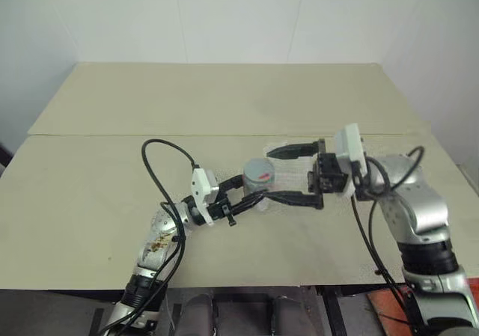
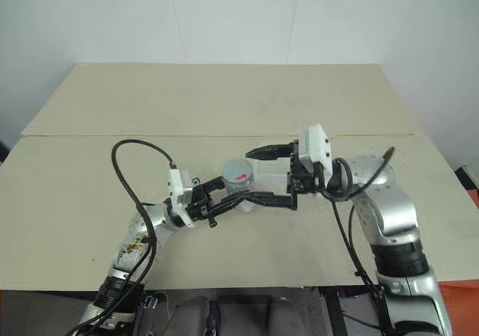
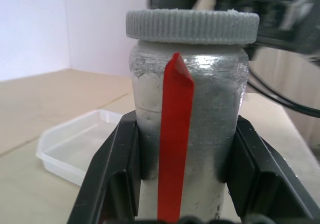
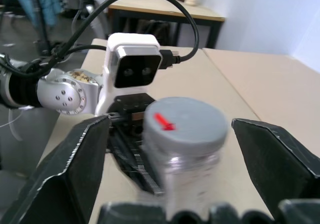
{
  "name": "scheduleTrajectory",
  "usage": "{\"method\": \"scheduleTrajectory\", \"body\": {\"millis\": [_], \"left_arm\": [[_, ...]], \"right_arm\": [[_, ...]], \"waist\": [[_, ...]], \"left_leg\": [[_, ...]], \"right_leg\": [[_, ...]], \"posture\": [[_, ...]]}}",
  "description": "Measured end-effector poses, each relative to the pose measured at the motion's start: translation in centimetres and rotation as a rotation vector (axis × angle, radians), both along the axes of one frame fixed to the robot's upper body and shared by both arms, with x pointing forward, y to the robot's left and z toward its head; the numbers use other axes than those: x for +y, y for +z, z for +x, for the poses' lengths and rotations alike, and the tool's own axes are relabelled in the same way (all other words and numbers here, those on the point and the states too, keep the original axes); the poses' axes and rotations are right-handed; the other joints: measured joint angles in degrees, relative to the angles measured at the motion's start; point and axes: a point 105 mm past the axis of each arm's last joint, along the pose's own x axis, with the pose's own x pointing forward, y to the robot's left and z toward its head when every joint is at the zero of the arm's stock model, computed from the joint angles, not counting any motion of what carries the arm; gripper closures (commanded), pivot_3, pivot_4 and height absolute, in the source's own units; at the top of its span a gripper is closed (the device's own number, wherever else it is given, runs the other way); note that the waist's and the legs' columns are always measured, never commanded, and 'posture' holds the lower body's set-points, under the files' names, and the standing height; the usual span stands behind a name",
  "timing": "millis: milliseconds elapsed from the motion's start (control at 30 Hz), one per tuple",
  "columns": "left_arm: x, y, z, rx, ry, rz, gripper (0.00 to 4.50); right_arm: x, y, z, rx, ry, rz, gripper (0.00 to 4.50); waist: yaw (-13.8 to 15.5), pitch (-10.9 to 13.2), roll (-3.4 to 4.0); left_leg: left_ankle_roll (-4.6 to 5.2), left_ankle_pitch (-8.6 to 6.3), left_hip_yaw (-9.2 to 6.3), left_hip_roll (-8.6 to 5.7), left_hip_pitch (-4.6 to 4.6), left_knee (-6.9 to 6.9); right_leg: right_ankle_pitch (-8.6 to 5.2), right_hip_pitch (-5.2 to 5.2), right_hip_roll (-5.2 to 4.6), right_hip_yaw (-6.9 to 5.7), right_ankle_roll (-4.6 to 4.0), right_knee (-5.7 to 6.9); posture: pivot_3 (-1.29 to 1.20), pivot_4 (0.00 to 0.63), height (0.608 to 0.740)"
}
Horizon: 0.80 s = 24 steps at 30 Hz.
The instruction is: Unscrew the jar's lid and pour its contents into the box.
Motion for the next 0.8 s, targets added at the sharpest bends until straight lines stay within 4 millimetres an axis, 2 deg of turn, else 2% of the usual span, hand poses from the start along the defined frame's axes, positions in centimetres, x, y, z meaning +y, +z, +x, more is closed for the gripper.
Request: {"method": "scheduleTrajectory", "body": {"millis": [233, 433, 800], "left_arm": [[-0.3, 0.4, 1.2, -0.077, 0.111, -0.018, 2.61], [-0.5, 0.5, 1.6, -0.088, 0.16, -0.031, 2.61], [-0.9, 0.7, 1.7, -0.08, 0.185, -0.064, 2.61]], "right_arm": [[1.2, 1.0, 0.2, -0.032, -0.228, 0.078, 0.02], [2.0, 1.0, 0.9, -0.043, -0.357, 0.116, 0.02], [2.9, 0.1, 1.2, -0.035, -0.402, 0.114, 0.02]], "waist": [[-0.1, 0.0, 0.0], [0.1, 0.0, 0.0], [-0.1, 0.0, 0.0]], "left_leg": [[-0.01, 0.01, 0.0, 0.0, 0.01, 0.0], [0.0, 0.01, 0.0, -0.03, -0.03, 0.01], [0.0, 0.01, 0.0, -0.03, -0.01, 0.01]], "right_leg": [[0.01, -0.01, 0.03, 0.01, -0.01, 0.01], [0.01, -0.01, 0.02, -0.01, -0.01, -0.02], [0.01, -0.01, 0.04, 0.0, -0.01, -0.02]], "posture": [[0.0, 0.15, 0.74], [0.0, 0.15, 0.74], [0.0, 0.15, 0.74]]}}
